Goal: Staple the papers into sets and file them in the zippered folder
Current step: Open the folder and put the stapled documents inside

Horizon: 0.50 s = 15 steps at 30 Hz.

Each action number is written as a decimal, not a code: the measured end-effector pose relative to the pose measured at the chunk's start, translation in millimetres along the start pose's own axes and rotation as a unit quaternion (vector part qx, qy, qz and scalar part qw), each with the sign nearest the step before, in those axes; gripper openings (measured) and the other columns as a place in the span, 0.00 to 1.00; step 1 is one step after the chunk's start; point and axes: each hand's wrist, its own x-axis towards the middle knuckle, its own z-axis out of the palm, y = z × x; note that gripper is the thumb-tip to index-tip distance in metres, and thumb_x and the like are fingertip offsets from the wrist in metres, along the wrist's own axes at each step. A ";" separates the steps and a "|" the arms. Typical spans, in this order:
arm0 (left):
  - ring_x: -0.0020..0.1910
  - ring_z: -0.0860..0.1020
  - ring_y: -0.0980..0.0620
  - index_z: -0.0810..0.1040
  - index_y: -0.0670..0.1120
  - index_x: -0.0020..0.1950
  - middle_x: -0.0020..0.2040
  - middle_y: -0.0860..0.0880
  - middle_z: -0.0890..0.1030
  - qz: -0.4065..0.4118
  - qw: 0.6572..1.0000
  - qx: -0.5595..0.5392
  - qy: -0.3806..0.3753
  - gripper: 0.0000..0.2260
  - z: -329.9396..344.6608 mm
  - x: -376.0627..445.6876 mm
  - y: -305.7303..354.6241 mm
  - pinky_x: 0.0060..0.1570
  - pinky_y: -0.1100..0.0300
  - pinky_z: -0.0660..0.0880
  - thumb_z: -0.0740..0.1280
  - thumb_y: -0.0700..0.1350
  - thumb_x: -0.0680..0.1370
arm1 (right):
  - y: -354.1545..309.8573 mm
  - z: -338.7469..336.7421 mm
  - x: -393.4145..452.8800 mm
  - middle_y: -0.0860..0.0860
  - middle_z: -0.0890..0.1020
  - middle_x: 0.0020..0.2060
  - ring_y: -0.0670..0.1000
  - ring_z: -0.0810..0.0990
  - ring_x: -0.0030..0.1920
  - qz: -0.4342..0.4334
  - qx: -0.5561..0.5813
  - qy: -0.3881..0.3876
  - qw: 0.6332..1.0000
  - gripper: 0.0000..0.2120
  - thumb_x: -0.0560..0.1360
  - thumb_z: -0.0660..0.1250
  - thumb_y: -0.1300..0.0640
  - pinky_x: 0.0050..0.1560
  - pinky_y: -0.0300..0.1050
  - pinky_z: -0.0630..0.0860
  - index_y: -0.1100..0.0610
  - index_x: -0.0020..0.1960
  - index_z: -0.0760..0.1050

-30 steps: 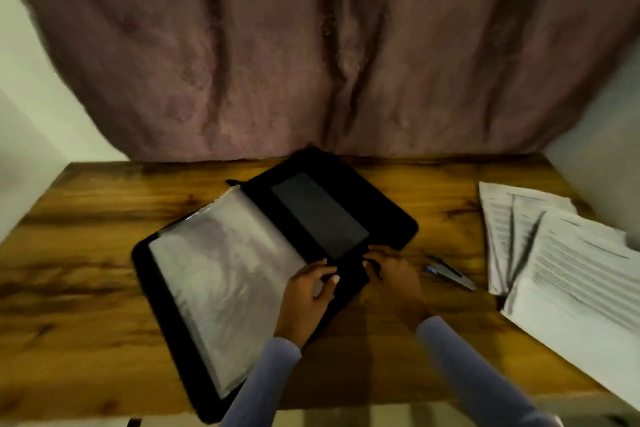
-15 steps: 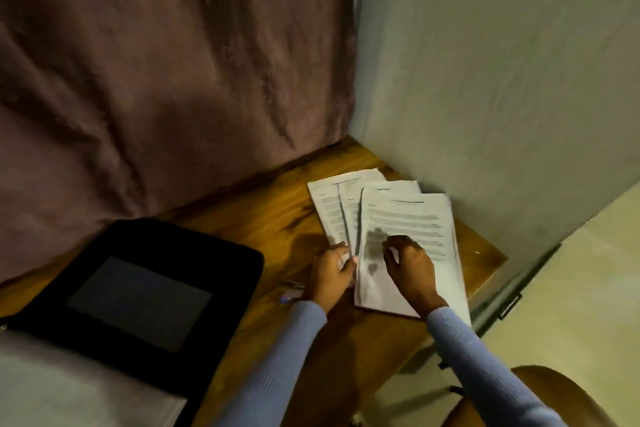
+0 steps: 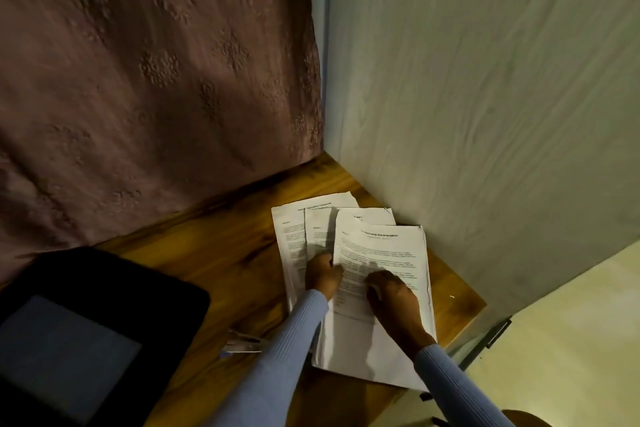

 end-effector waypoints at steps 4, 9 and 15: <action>0.61 0.75 0.43 0.74 0.38 0.63 0.61 0.41 0.78 0.070 0.997 -0.031 0.017 0.13 -11.5 -3.2 5.0 0.55 0.62 0.69 0.61 0.37 0.79 | 0.3 -1.5 7.7 0.53 0.79 0.58 0.56 0.79 0.56 -0.022 0.013 0.023 0.999 0.11 0.70 0.72 0.59 0.50 0.44 0.79 0.54 0.53 0.79; 0.52 0.78 0.43 0.71 0.35 0.63 0.57 0.40 0.78 0.095 0.962 -0.236 0.095 0.14 -79.7 -24.5 -6.4 0.42 0.66 0.78 0.63 0.36 0.78 | -34.0 -13.3 25.2 0.54 0.73 0.66 0.55 0.72 0.63 -0.056 0.070 0.068 0.994 0.10 0.74 0.67 0.56 0.55 0.49 0.78 0.53 0.55 0.77; 0.45 0.83 0.50 0.74 0.43 0.61 0.52 0.45 0.82 0.085 0.913 -0.362 0.167 0.12 -197.7 -86.7 -46.6 0.39 0.62 0.79 0.62 0.37 0.78 | -121.6 -2.7 41.6 0.50 0.76 0.60 0.44 0.71 0.62 -0.048 0.285 -0.063 0.955 0.04 0.73 0.69 0.59 0.61 0.43 0.67 0.52 0.48 0.77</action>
